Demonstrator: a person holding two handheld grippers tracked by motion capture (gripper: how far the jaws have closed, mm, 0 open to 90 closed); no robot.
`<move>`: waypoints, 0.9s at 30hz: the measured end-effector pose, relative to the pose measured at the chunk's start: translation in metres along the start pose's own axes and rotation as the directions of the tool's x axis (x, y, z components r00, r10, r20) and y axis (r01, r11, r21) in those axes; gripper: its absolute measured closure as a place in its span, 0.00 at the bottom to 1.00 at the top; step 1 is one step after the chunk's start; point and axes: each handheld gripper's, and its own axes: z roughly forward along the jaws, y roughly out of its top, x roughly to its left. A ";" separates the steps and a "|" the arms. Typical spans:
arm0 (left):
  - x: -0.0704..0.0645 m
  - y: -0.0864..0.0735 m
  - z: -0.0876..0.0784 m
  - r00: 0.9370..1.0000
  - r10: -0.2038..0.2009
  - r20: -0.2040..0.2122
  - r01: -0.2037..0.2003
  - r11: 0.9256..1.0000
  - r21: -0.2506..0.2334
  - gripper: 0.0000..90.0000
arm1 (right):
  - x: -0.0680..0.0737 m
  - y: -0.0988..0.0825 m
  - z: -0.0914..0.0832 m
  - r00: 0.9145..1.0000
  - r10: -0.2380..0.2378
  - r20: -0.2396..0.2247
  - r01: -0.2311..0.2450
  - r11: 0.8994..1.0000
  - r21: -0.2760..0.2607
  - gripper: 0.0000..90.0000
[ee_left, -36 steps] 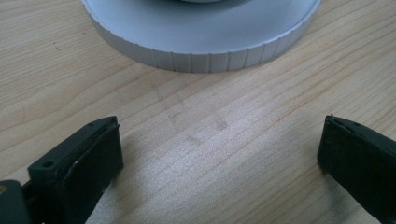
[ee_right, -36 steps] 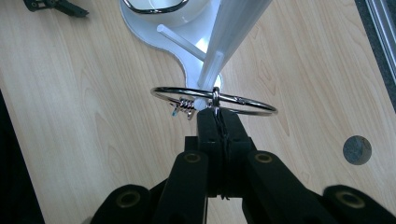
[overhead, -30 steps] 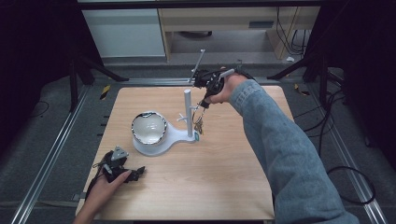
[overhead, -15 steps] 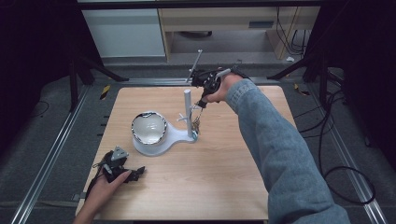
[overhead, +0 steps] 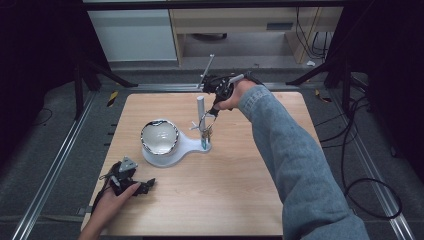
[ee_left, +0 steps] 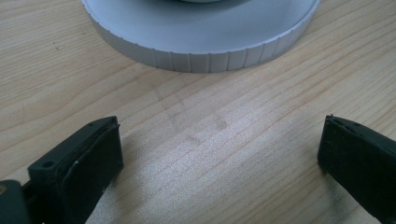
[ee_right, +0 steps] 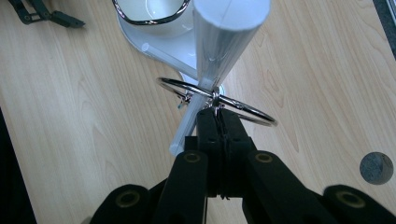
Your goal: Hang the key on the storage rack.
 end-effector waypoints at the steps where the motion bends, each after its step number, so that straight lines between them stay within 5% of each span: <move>1: 0.000 0.000 0.000 1.000 0.000 0.000 0.000 1.000 0.000 0.00 | -0.001 -0.001 0.001 1.000 0.003 -0.001 -0.003 1.000 -0.007 0.99; 19: 0.000 0.000 0.000 1.000 0.000 0.000 0.000 1.000 0.000 0.00 | -0.004 -0.003 0.002 1.000 0.020 -0.009 -0.020 0.999 -0.037 0.95; 27: 0.000 0.000 0.000 1.000 0.000 0.000 0.000 1.000 0.000 0.00 | -0.007 -0.011 -0.011 0.999 0.044 0.026 -0.042 0.996 -0.081 0.91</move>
